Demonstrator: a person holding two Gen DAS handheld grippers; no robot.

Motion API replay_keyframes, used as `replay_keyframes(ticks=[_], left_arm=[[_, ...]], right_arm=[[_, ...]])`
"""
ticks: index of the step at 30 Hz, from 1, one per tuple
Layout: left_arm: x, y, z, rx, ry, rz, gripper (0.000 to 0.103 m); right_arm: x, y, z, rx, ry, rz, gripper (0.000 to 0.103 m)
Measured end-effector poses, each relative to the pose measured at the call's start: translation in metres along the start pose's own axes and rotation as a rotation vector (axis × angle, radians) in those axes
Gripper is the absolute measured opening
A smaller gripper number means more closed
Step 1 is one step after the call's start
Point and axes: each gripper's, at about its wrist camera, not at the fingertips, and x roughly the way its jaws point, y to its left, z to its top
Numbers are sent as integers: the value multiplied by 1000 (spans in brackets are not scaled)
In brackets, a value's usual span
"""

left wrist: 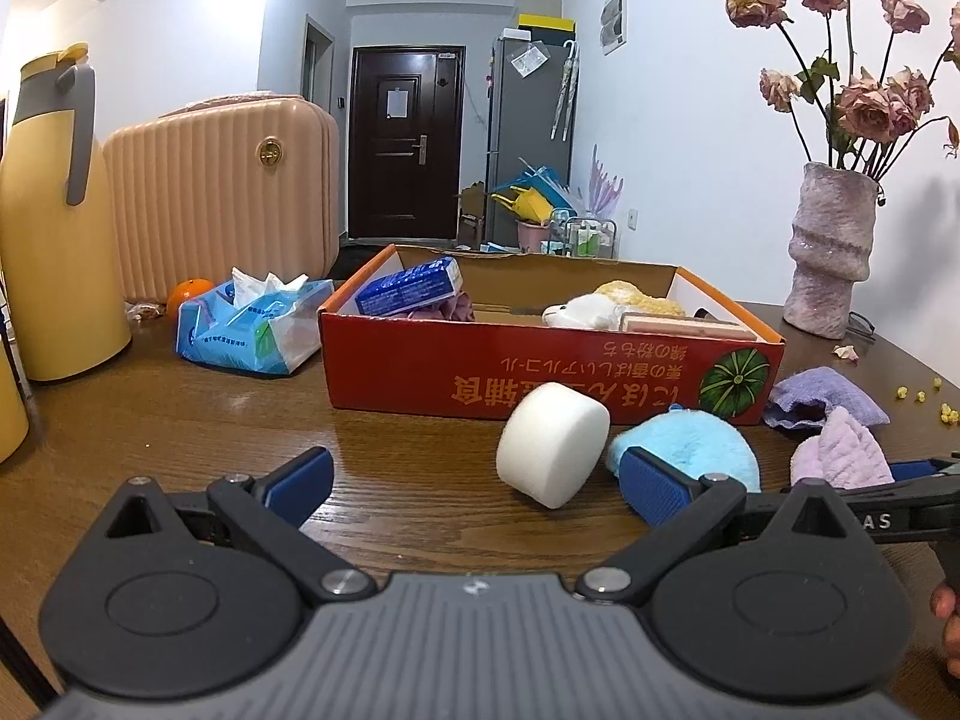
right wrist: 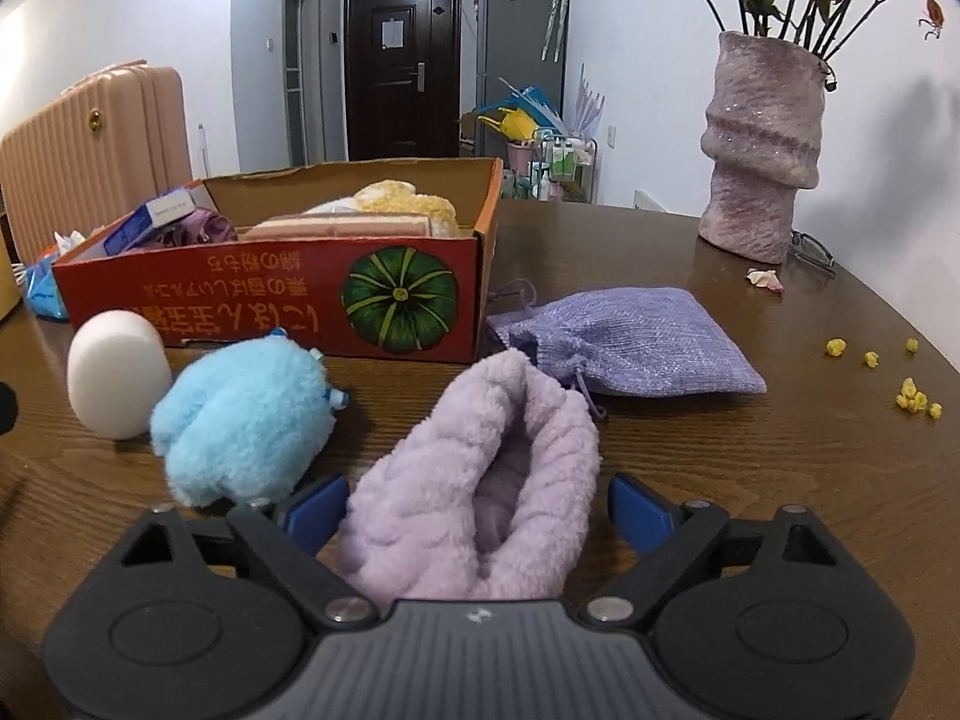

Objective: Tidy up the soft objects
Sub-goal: 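Lower the right gripper onto the lavender fuzzy towel and close it, then lift the towel with the right gripper while the left gripper grasps the white foam cylinder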

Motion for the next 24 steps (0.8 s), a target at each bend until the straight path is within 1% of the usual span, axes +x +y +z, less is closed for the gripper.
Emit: replay_keyframes(ticks=[11,12,13,16,19,24], left_arm=[[3,1,-1,-7,14,2,103],[3,1,-1,-7,15,3,103],[3,2,-1,-7,15,3,103],[3,1,-1,-7,15,3,103],[3,1,-1,-8,15,2,103],[4,2,-1,-10,18,3,103]], right_arm=[[2,-1,2,6,-14,38,58],[1,-1,2,5,-17,38,52],[0,-1,2,4,-21,39,49],[-4,-2,1,6,-39,38,42],[-8,-2,0,9,-63,33,39],[-20,-4,2,12,-129,22,38]])
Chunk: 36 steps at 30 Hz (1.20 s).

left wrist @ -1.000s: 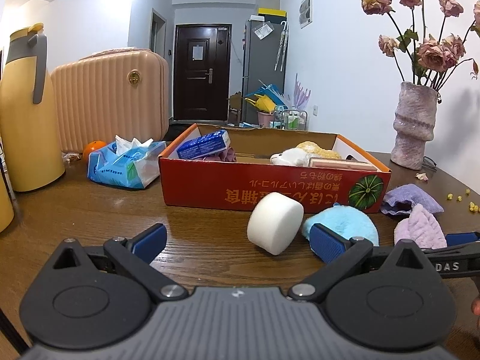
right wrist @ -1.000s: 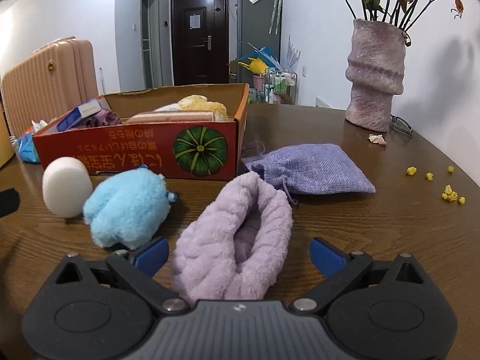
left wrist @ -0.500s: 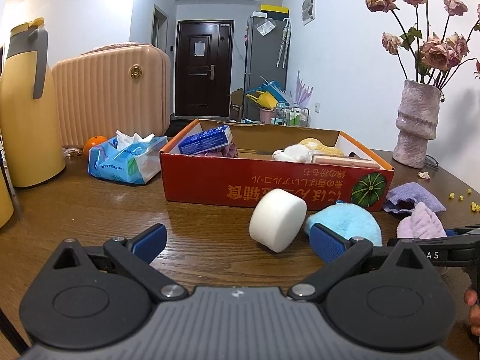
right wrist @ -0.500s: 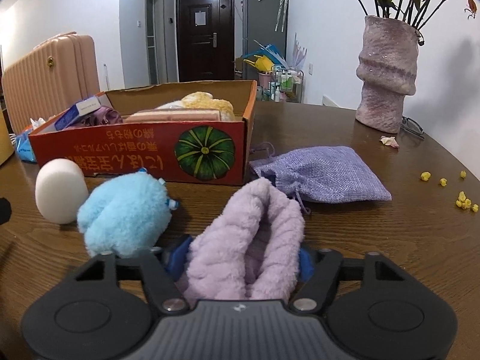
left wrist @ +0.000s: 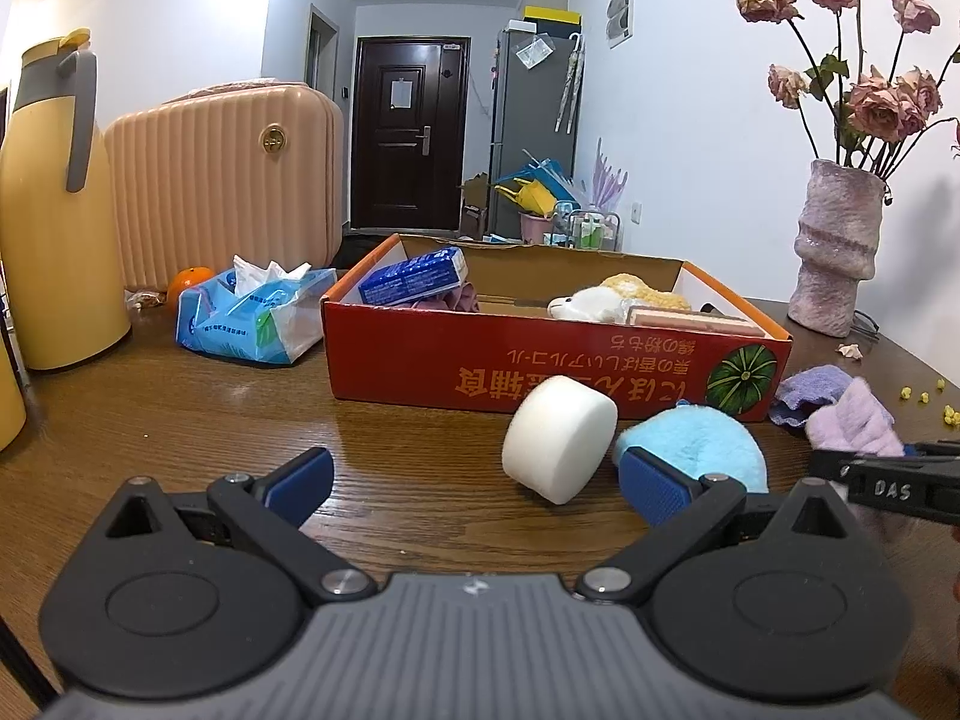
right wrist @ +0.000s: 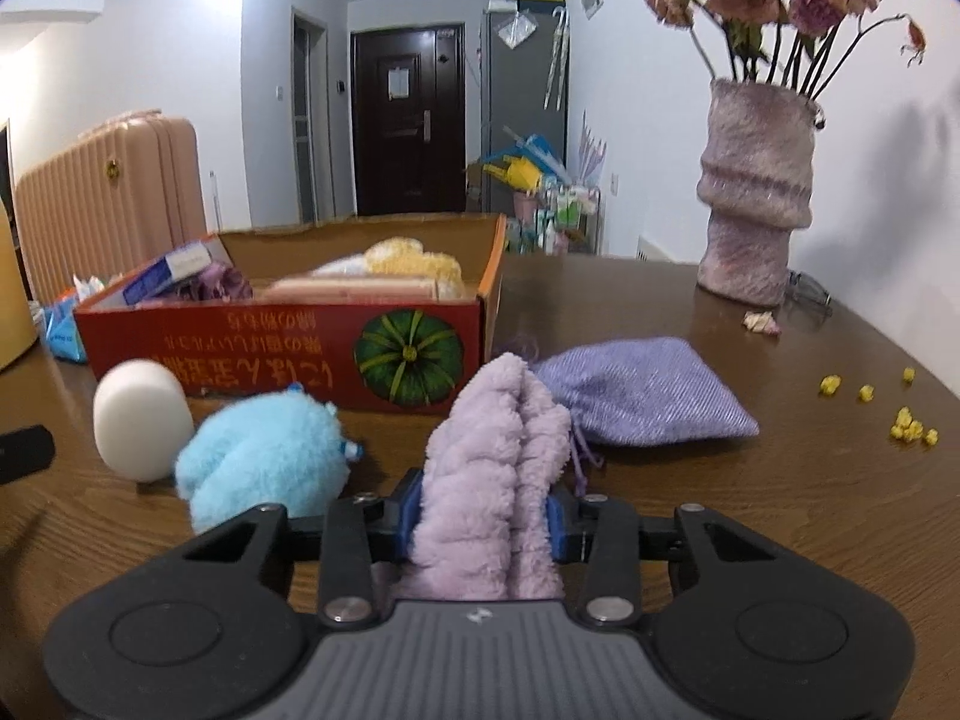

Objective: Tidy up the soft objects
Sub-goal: 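Lift the towel with the right gripper while the left gripper grasps the white foam cylinder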

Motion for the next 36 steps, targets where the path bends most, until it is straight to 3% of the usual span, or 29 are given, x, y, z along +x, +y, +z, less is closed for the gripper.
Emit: replay_keyframes(ticks=[13,36], left_arm=[[10,3,3,-13,13,14,103],[53,-14,18,30,14,-12,103]], right_arm=[[-21,-12,9,28,-126,-47,37],[-13,-60,14,73,-163,-161,38]])
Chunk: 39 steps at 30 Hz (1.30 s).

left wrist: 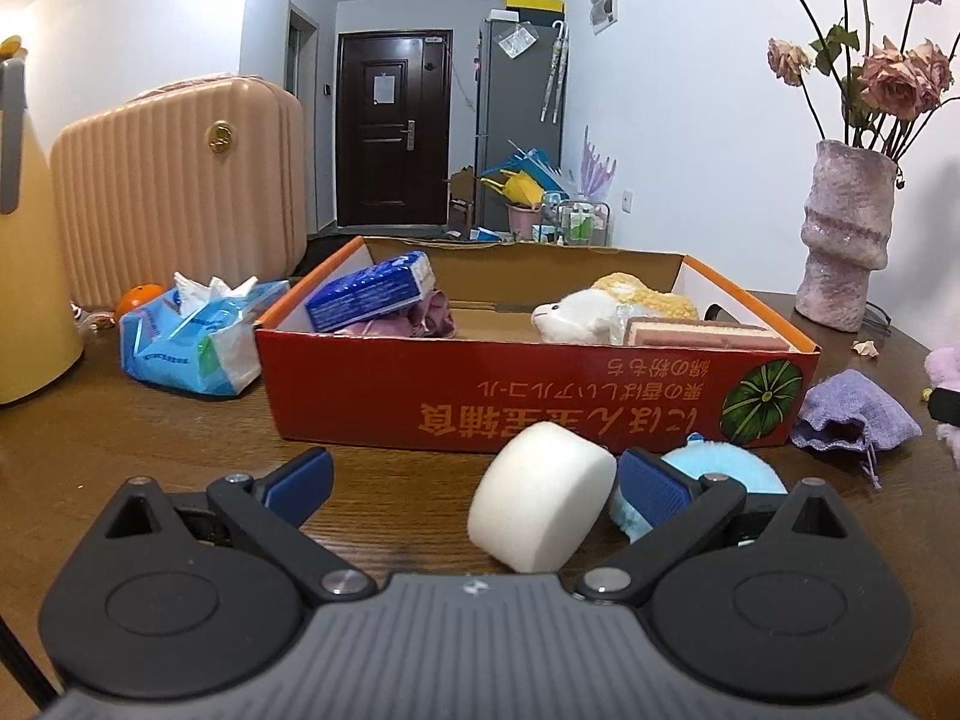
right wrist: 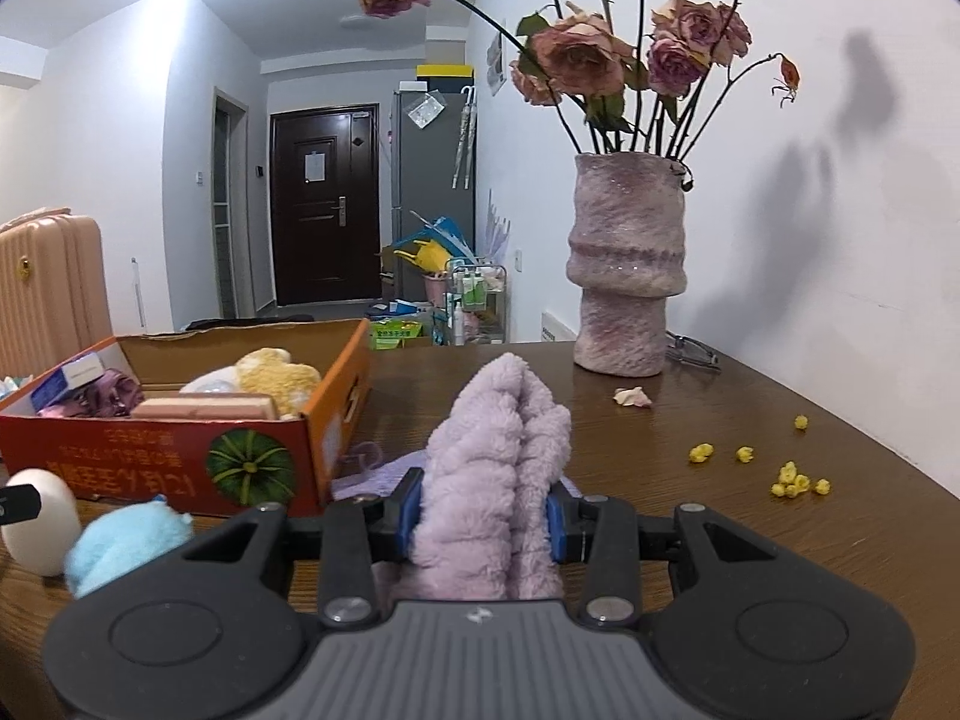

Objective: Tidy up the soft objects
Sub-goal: 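Lift the towel with the right gripper while the left gripper grasps the white foam cylinder, then carry the towel in the right gripper while the left gripper carries the foam cylinder toward the box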

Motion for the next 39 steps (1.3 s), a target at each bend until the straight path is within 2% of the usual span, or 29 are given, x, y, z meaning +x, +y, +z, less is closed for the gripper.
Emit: replay_keyframes(ticks=[12,15,17,18,19,20,24,39], left_arm=[[28,-9,8,29,50,-56,102],[29,-9,8,32,53,-81,84],[30,-10,8,34,63,-101,63],[31,-10,8,36,72,-109,56],[32,-11,7,38,82,-115,43],[33,-11,7,38,90,-121,41],[34,-9,6,29,103,-130,37],[16,-2,11,12,7,-51,36]], right_arm=[[6,-12,-1,11,22,12,38],[7,-11,-2,9,26,15,38],[7,-11,-1,10,27,15,38],[7,-12,-2,11,28,15,38],[7,-12,-2,10,28,16,38],[7,-11,-1,9,28,16,38],[5,-10,-2,3,20,13,38],[-7,-3,-1,-7,-48,-9,38]])
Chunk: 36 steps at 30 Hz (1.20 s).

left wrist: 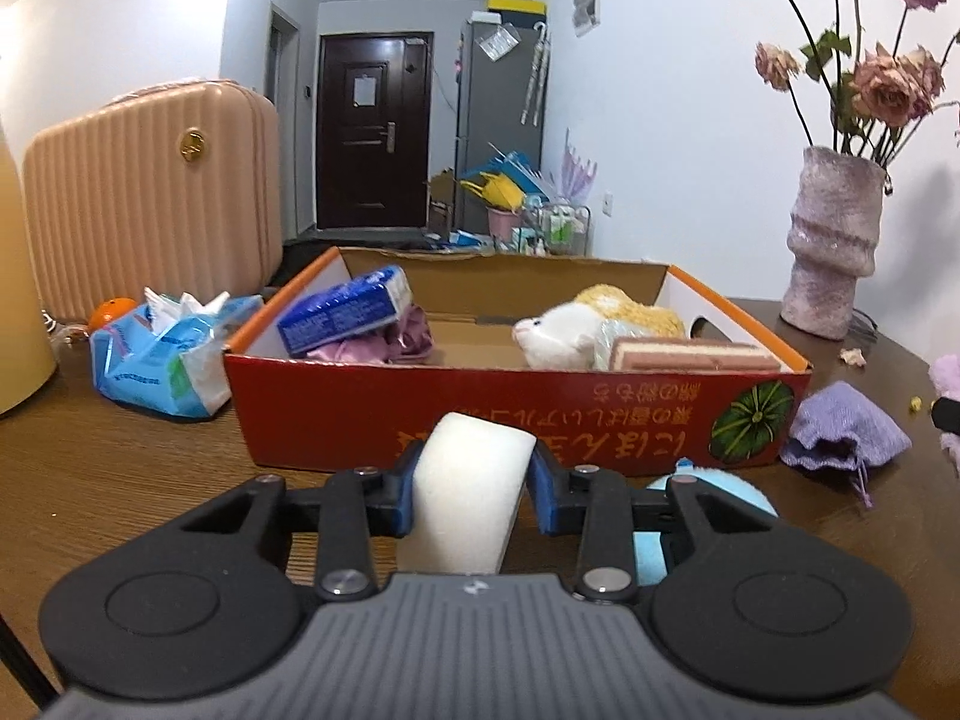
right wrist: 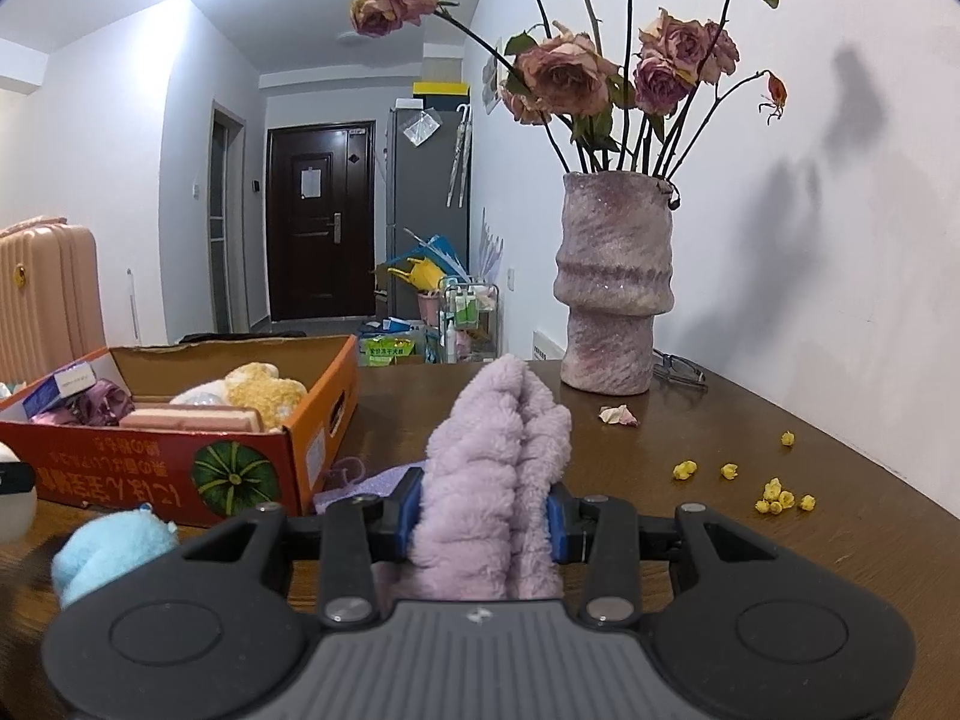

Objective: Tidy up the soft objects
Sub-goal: 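Carry the towel in the right gripper while the left gripper carries the foam cylinder toward the box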

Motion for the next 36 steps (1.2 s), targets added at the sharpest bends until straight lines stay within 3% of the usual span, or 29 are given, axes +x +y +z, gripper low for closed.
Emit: replay_keyframes(ticks=[19,36], left_arm=[[-41,8,15,-77,-127,37,36],[-45,13,48,-180,-228,42,36]], right_arm=[[-31,60,9,-27,-150,68,38],[-17,100,27,-6,-200,101,38]])
